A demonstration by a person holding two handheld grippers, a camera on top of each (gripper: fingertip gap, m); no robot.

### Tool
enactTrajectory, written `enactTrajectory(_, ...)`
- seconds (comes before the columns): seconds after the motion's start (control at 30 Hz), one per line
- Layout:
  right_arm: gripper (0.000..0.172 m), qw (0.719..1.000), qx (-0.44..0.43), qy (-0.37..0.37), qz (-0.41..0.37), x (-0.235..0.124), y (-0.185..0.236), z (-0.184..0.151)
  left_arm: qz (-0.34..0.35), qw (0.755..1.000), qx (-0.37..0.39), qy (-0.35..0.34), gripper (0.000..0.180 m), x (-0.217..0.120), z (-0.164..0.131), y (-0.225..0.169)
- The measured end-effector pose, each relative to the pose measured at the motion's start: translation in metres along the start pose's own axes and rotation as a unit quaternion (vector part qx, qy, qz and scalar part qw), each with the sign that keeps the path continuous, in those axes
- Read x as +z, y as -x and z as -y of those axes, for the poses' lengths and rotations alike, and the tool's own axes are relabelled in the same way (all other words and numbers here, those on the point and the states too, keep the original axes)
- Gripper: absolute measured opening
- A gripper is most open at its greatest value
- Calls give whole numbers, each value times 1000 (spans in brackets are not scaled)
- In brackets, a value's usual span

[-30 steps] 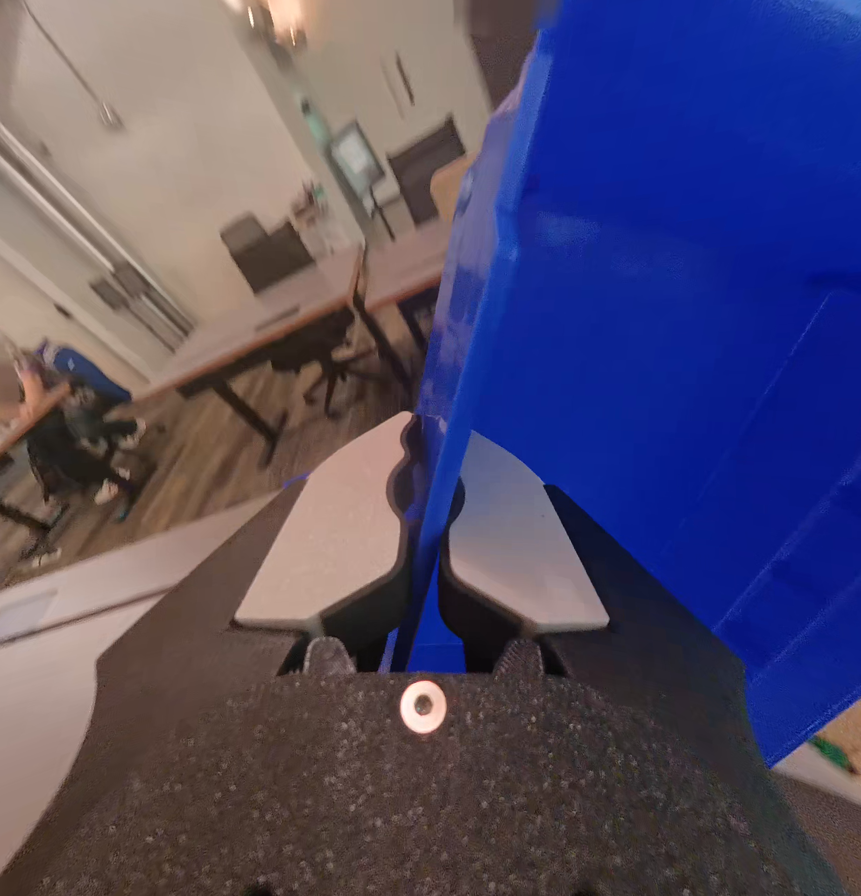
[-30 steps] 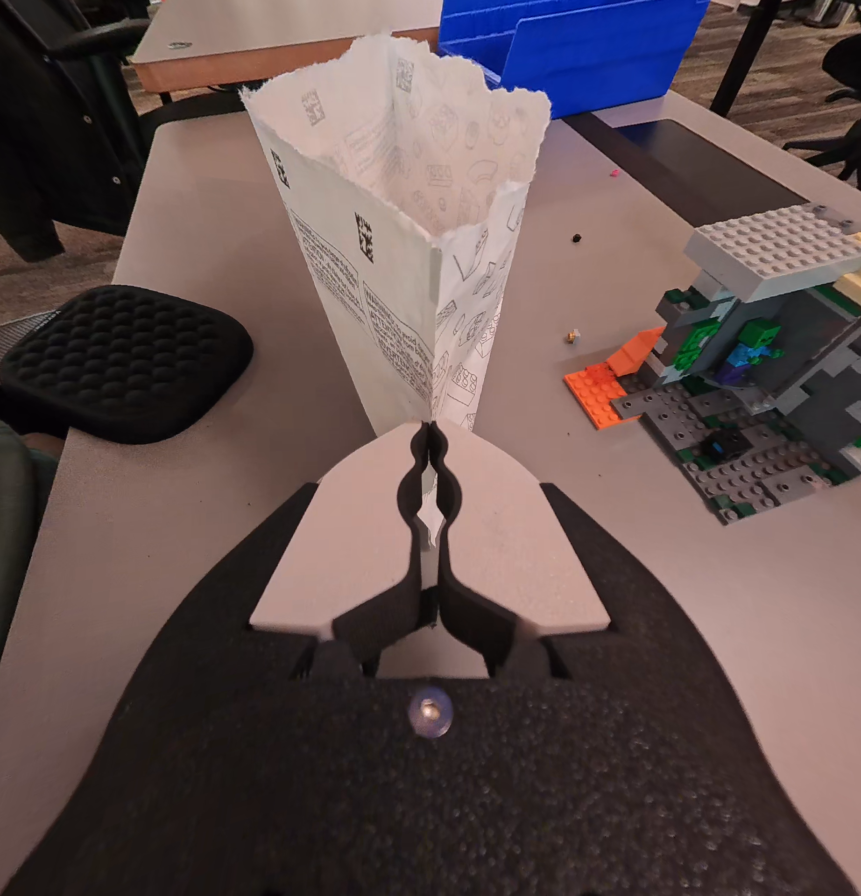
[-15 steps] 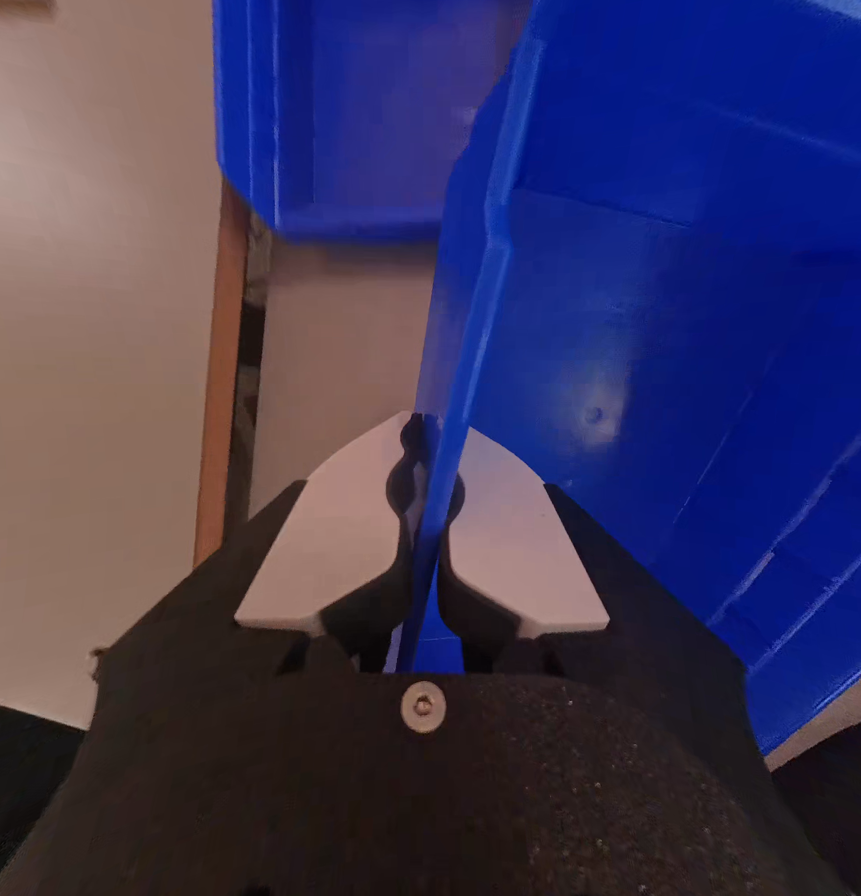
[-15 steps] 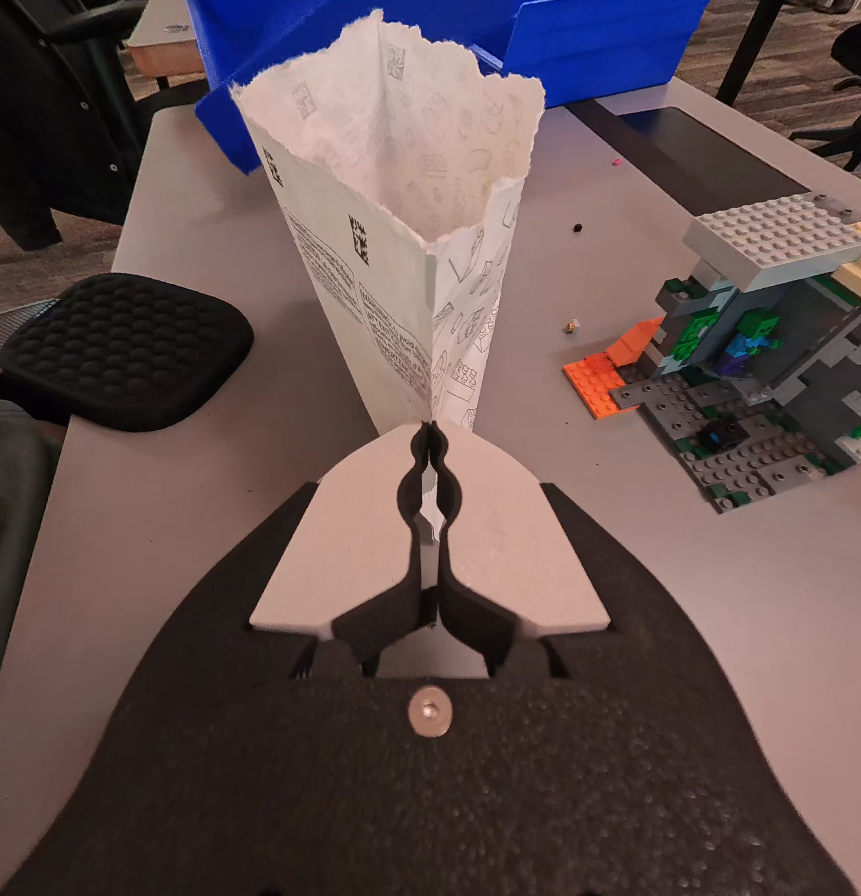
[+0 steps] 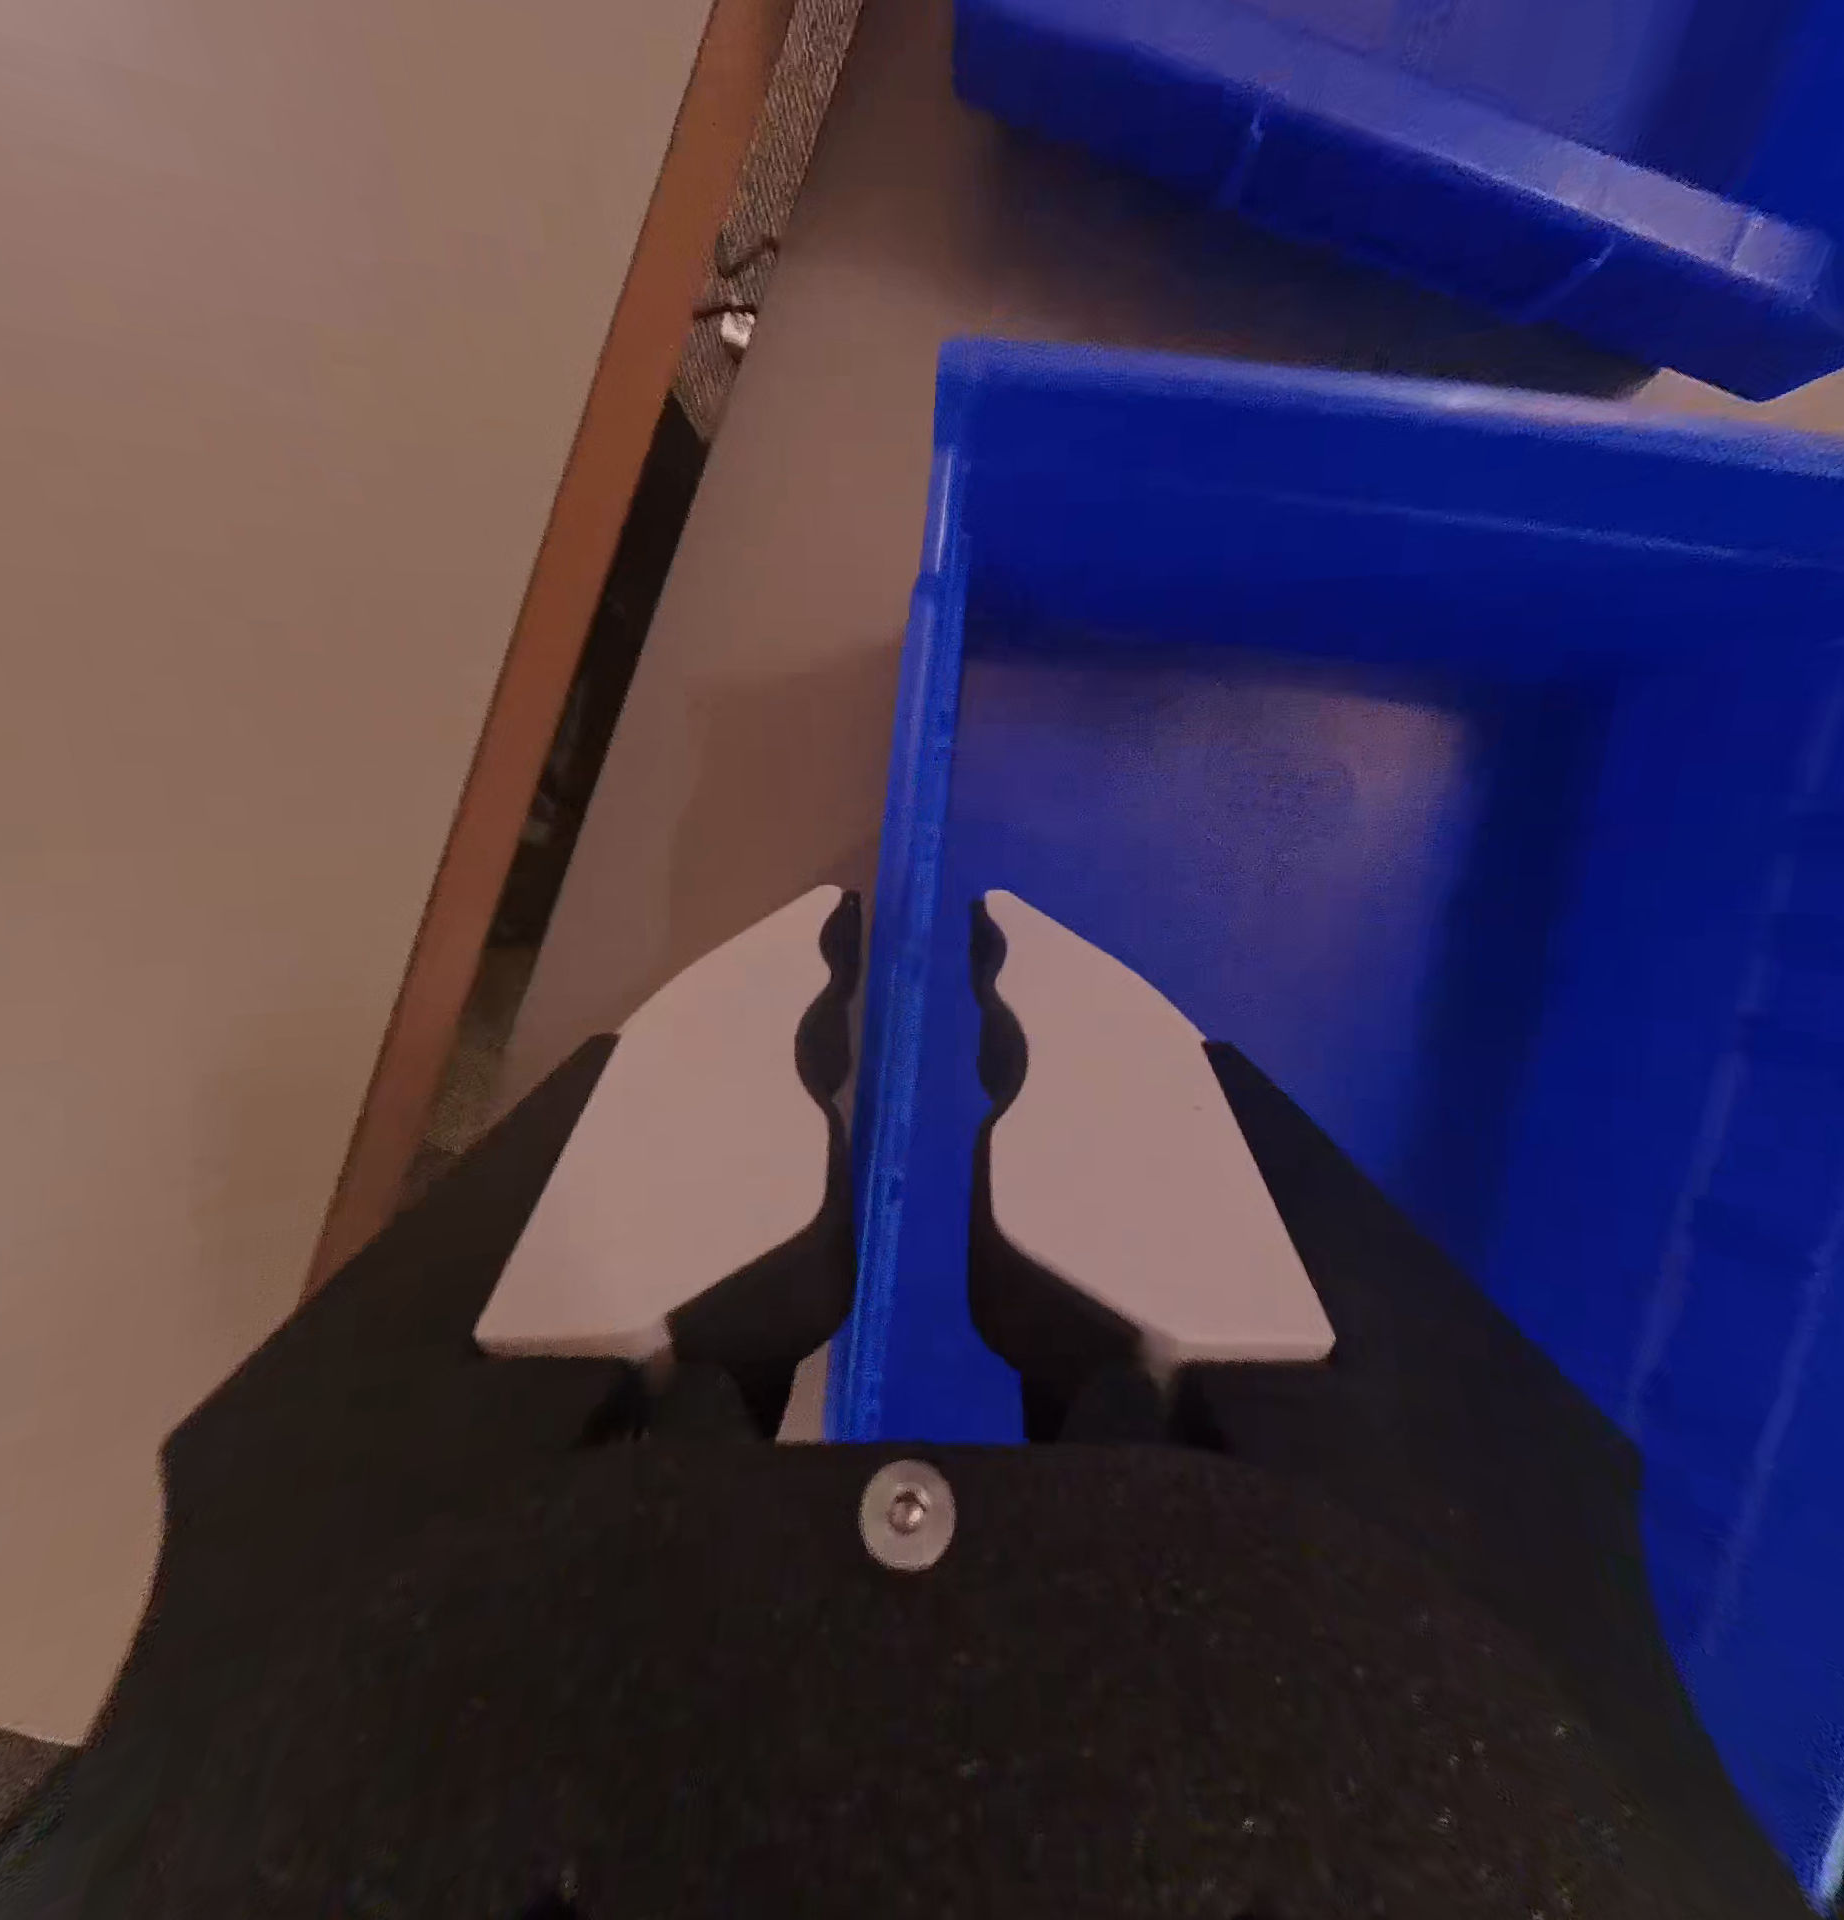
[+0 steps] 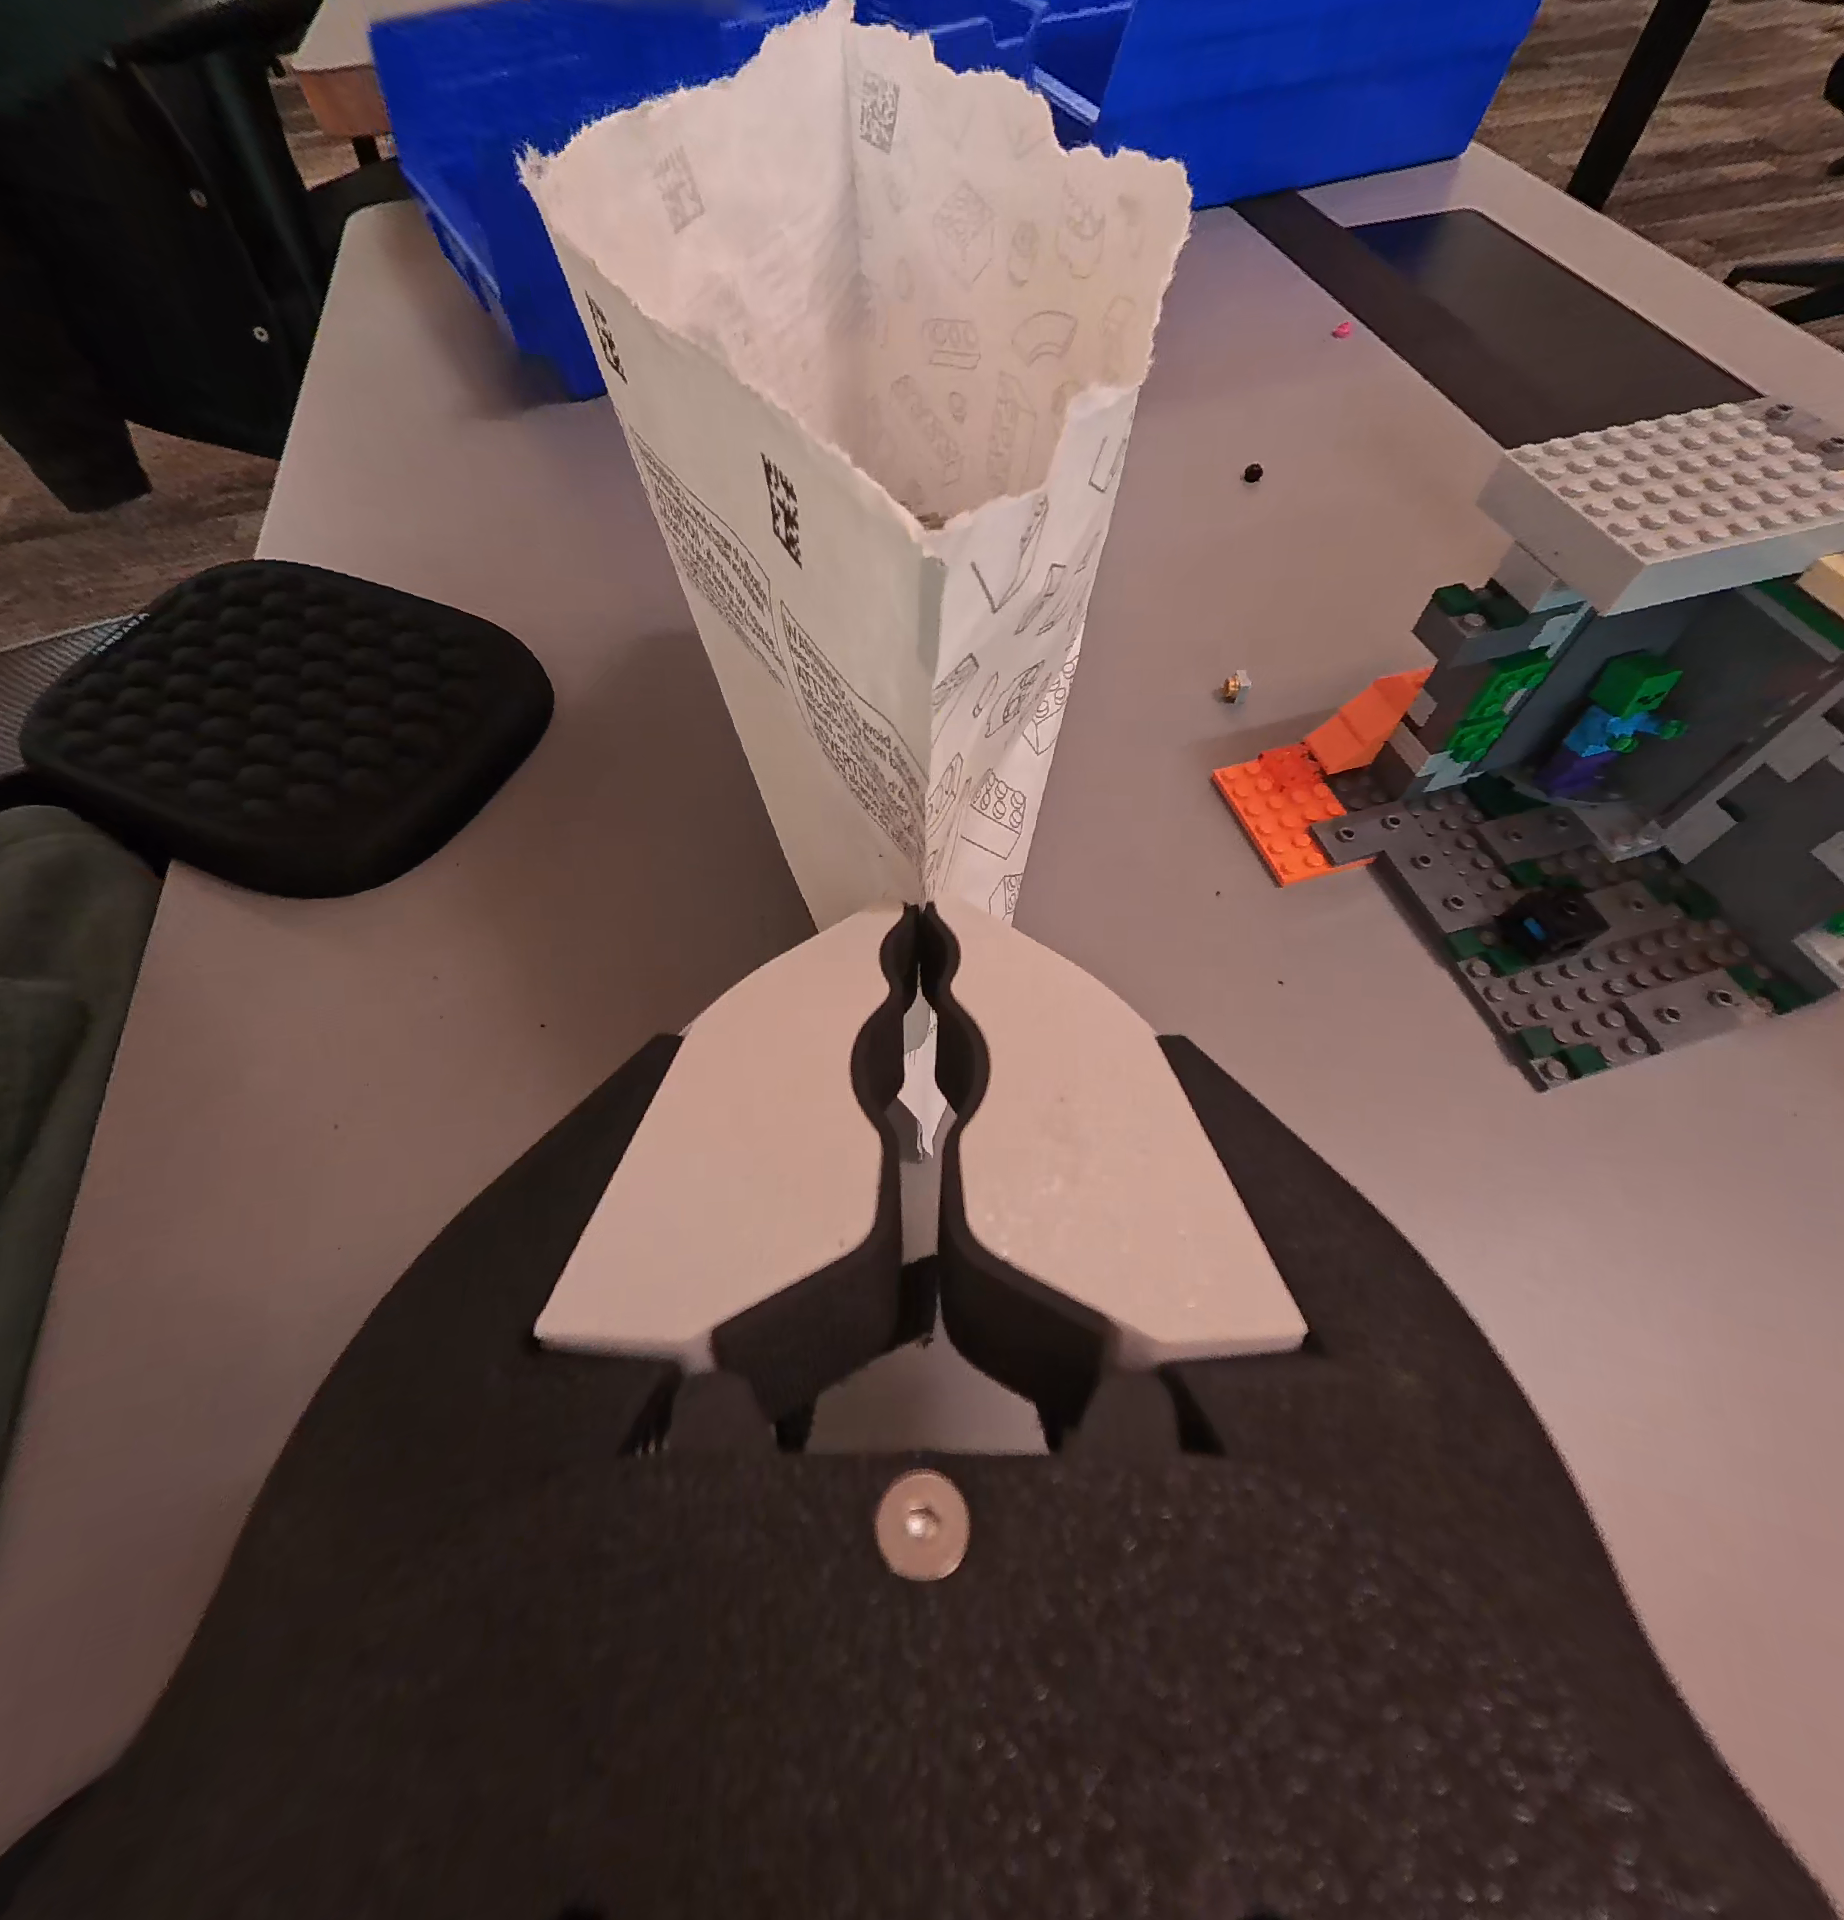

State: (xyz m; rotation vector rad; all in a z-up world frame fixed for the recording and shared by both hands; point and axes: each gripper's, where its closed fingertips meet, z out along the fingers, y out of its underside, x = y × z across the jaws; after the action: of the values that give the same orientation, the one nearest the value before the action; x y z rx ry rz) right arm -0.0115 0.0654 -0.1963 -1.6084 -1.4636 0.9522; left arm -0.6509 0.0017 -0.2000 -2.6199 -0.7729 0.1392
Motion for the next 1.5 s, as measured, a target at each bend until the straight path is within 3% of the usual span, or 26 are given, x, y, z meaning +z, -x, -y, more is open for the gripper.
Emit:
enactTrajectory(0.17, 0, 1000, -2, 0, 6, 0, 1, 0, 17, 991, 83, -104, 22, -39, 32, -27)
enactTrajectory(0.23, 0, 1000, -11, -1, 8, 0, 3, 0, -4, 977, 150, -151, 26, -64, 39, -67)
enactTrajectory(0.3, 0, 1000, -27, -2, 14, -1, 7, 0, -52, 948, 245, -198, 31, -92, 33, -127)
enactTrajectory(0.37, 0, 999, -39, -1, 20, -4, 9, -2, -102, 901, 350, -235, 34, -117, 8, -194)
enactTrajectory(0.47, 0, 997, -74, 1, 27, -11, 13, -5, -172, 811, 491, -267, 35, -138, -61, -288)
enactTrajectory(0.53, 0, 994, -106, 0, 37, -18, 19, -6, -200, 752, 566, -272, 35, -138, -112, -335)
enactTrajectory(0.6, 0, 990, -135, 6, 42, -24, 23, -11, -223, 712, 609, -269, 36, -130, -157, -371)
enactTrajectory(0.7, 0, 983, -176, 8, 52, -33, 36, -13, -250, 680, 631, -277, 39, -116, -197, -408)
enactTrajectory(0.9, 0, 974, -217, 3, 62, -38, 62, -19, -339, 626, 635, -299, 49, -98, -221, -455)
enactTrajectory(0.97, 0, 973, -222, -4, 64, -39, 66, -20, -361, 597, 649, -302, 52, -95, -230, -465)
enactTrajectory(1.0, 0, 973, -222, -6, 61, -39, 66, -20, -375, 587, 650, -305, 48, -96, -234, -470)
enactTrajectory(1.1, 0, 979, -199, -7, 49, -41, 57, -22, -396, 545, 667, -319, 11, -107, -248, -472)
enactTrajectory(1.23, 0, 985, -167, -15, 42, -45, 43, -23, -405, 545, 661, -319, 1, -109, -262, -462)
enactTrajectory(1.5, 6, 991, -110, -30, 64, -45, 29, -10, -440, 619, 583, -290, 0, -118, -278, -431)
